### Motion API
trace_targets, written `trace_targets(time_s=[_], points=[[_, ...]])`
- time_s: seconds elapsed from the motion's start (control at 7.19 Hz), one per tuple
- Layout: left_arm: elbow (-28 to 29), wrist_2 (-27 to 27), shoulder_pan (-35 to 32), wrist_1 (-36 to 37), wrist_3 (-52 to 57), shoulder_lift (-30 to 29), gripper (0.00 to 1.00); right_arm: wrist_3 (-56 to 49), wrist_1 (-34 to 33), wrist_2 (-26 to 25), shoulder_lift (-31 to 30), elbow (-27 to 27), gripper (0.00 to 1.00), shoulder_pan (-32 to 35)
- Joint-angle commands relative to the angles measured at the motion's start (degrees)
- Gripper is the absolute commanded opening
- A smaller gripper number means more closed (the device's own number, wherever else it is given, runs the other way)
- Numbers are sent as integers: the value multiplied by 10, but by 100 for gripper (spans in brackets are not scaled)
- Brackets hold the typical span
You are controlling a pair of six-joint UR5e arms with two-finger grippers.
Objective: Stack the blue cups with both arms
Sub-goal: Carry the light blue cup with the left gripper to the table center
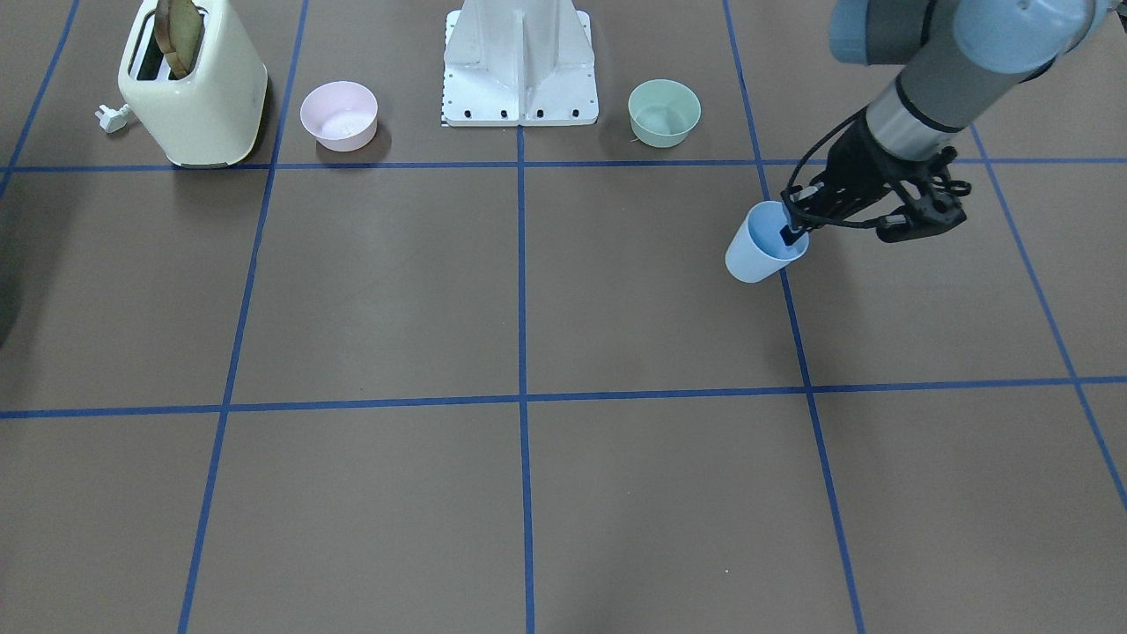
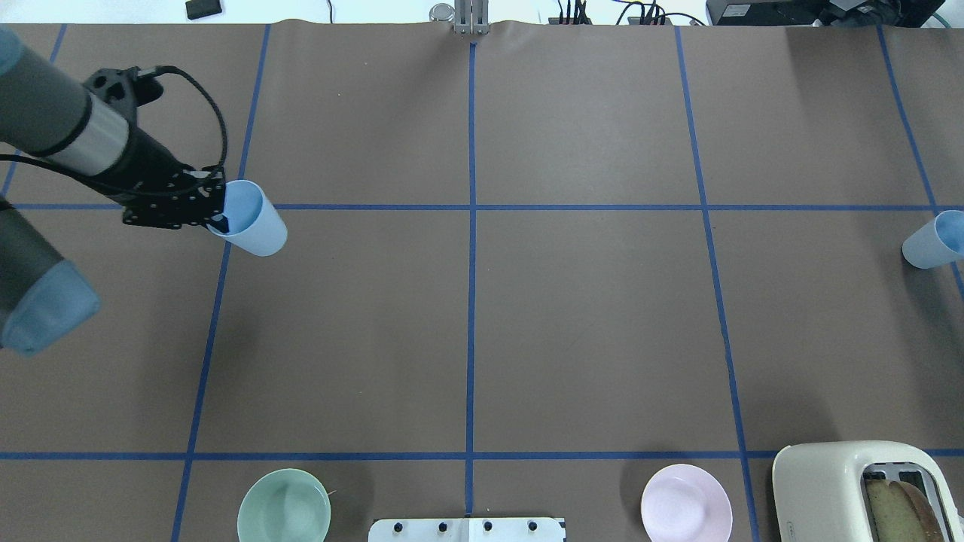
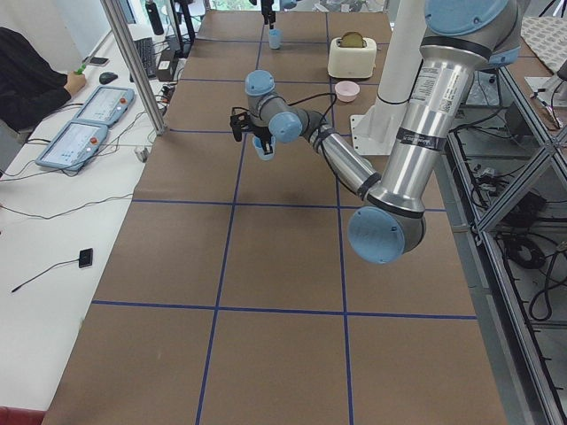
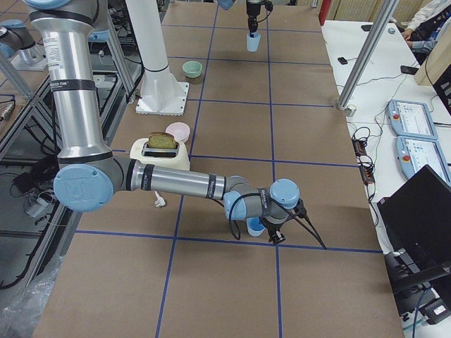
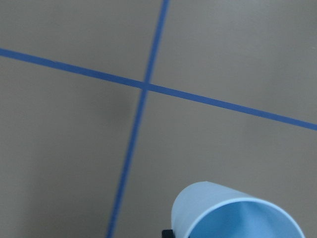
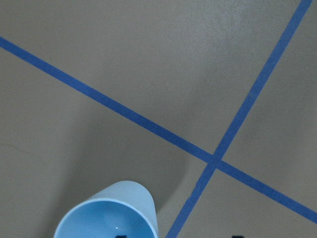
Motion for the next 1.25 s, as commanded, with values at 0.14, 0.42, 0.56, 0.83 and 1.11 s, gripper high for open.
trace_targets(time_s=[0.14,0.42,0.56,0.83,1.11], points=[[13,77,89,80,-87,-110,0,20,7,0,0,0,73,-5],[21,78,97,80,-98,-127,0,20,12,0,0,-1,70,-15],[32,79,106,79,-120,-140,0,22,12,0,0,-1,70,-18],[43,91,128,79,-142,-163,0,23,13,0,0,-1,55,-24],[65,112,148,76,-147,-178,0,23,13,-1,-1,-1,21,-25]])
